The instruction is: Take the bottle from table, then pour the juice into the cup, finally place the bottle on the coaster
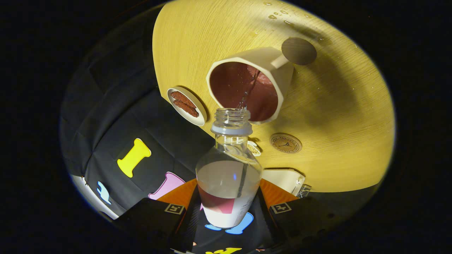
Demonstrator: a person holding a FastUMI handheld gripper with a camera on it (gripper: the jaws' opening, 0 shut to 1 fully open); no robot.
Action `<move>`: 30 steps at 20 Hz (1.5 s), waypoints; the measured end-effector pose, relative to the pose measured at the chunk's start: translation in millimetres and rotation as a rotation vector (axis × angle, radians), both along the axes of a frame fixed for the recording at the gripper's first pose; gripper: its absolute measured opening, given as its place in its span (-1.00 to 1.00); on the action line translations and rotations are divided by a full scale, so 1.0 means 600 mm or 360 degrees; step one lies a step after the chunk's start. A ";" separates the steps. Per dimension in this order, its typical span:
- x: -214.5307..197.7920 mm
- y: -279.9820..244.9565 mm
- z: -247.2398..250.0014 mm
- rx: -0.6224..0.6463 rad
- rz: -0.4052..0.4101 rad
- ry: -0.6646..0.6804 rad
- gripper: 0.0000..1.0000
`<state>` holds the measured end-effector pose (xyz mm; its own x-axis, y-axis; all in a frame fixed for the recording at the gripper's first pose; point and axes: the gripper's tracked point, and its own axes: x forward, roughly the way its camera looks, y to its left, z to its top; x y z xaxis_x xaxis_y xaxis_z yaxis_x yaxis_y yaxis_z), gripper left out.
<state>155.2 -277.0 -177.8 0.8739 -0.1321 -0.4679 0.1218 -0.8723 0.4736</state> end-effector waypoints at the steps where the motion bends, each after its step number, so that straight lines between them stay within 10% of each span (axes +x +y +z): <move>1: 0.003 -0.003 -0.002 0.0018 -0.0013 0.0005 0.47; 30: 0.025 -0.033 0.064 0.0328 -0.0094 -0.0085 0.47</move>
<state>170.3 -297.1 -139.2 0.8918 -0.0900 -0.4434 0.0472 -0.9562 0.2890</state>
